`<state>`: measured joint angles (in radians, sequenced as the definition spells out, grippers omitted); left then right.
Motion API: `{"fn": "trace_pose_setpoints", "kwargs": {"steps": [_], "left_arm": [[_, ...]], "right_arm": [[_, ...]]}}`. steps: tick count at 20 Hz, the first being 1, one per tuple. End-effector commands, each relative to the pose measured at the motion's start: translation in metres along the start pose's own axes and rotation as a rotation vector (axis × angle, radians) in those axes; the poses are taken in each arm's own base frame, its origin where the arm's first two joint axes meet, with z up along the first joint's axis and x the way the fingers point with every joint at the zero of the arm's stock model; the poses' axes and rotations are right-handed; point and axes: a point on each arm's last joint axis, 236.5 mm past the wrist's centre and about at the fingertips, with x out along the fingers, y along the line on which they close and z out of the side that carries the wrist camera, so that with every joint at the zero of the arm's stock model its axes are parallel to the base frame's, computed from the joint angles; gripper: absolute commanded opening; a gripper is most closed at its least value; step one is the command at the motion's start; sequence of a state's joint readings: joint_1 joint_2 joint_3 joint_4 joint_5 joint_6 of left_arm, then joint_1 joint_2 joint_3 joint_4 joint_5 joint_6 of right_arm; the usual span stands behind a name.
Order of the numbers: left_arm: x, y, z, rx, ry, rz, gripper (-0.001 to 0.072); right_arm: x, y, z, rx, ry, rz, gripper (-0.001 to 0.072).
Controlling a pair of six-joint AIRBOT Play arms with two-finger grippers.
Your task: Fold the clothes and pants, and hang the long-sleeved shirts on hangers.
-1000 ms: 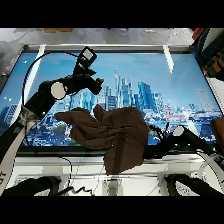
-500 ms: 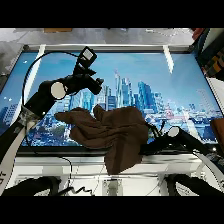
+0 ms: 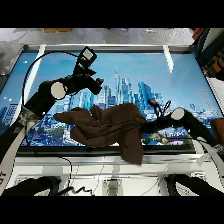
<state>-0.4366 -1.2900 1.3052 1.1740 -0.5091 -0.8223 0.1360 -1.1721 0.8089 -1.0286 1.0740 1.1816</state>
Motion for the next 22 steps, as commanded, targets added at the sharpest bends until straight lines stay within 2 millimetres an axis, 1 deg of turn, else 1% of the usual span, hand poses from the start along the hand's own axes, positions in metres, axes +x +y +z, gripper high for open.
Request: {"fn": "trace_pose_setpoints", "kwargs": {"steps": [1, 3, 4, 6, 7, 9, 10, 12, 13, 14, 15, 16, 18, 19, 21, 22], "left_arm": [[0.0, 0.0, 0.0, 0.001, -0.001, 0.001, 0.047], [0.0, 0.0, 0.0, 0.001, -0.001, 0.001, 0.047], [0.0, 0.0, 0.0, 0.001, -0.001, 0.001, 0.047], [0.0, 0.0, 0.0, 0.0, -0.001, 0.0, 0.047], [0.0, 0.0, 0.0, 0.001, -0.001, 0.0, 0.047], [0.0, 0.0, 0.0, 0.0, -0.001, 0.0, 0.047], [0.0, -0.001, 0.001, -0.019, -0.001, -0.004, 0.047], [-0.001, -0.01, 0.002, -0.122, -0.003, -0.039, 0.047], [-0.001, -0.013, 0.003, -0.142, -0.006, -0.051, 0.047], [-0.002, -0.018, 0.0, -0.145, 0.012, -0.069, 0.047], [-0.002, -0.024, -0.01, -0.14, 0.052, -0.098, 0.0471], [-0.005, -0.033, -0.025, -0.128, 0.116, -0.138, 0.0471], [-0.018, -0.047, -0.071, -0.055, 0.308, -0.215, 0.0471], [-0.028, -0.053, -0.098, -0.021, 0.419, -0.253, 0.0471], [-0.049, -0.062, -0.138, 0.005, 0.6, -0.324, 0.0469], [-0.057, -0.068, -0.152, -0.026, 0.667, -0.358, 0.0469]], "right_arm": [[-0.056, -0.037, 0.045, -0.092, -0.057, -0.253, 0.0013], [-0.091, -0.062, 0.051, -0.156, -0.022, -0.412, 0.0013], [-0.109, -0.077, 0.049, -0.173, 0.009, -0.493, 0.0013], [-0.136, -0.105, 0.037, -0.141, 0.067, -0.599, 0.0012], [-0.142, -0.116, 0.029, -0.094, 0.084, -0.617, 0.0013], [-0.147, -0.129, 0.019, 0.003, 0.083, -0.605, 0.0013], [-0.149, -0.133, 0.017, 0.036, 0.074, -0.593, 0.0013], [-0.151, -0.136, 0.014, 0.071, 0.062, -0.576, 0.0013], [-0.152, -0.138, 0.014, 0.076, 0.062, -0.577, 0.0013], [-0.152, -0.138, 0.014, 0.076, 0.063, -0.578, 0.0013], [-0.152, -0.137, 0.014, 0.076, 0.06, -0.576, 0.0013], [-0.151, -0.137, 0.015, 0.074, 0.056, -0.576, 0.0013], [-0.152, -0.138, 0.018, 0.071, 0.043, -0.579, 0.0013], [-0.152, -0.139, 0.021, 0.067, 0.034, -0.581, 0.0013], [-0.151, -0.138, 0.026, 0.064, 0.012, -0.576, 0.0013], [-0.15, -0.137, 0.028, 0.063, 0.003, -0.57, 0.0013]]}}
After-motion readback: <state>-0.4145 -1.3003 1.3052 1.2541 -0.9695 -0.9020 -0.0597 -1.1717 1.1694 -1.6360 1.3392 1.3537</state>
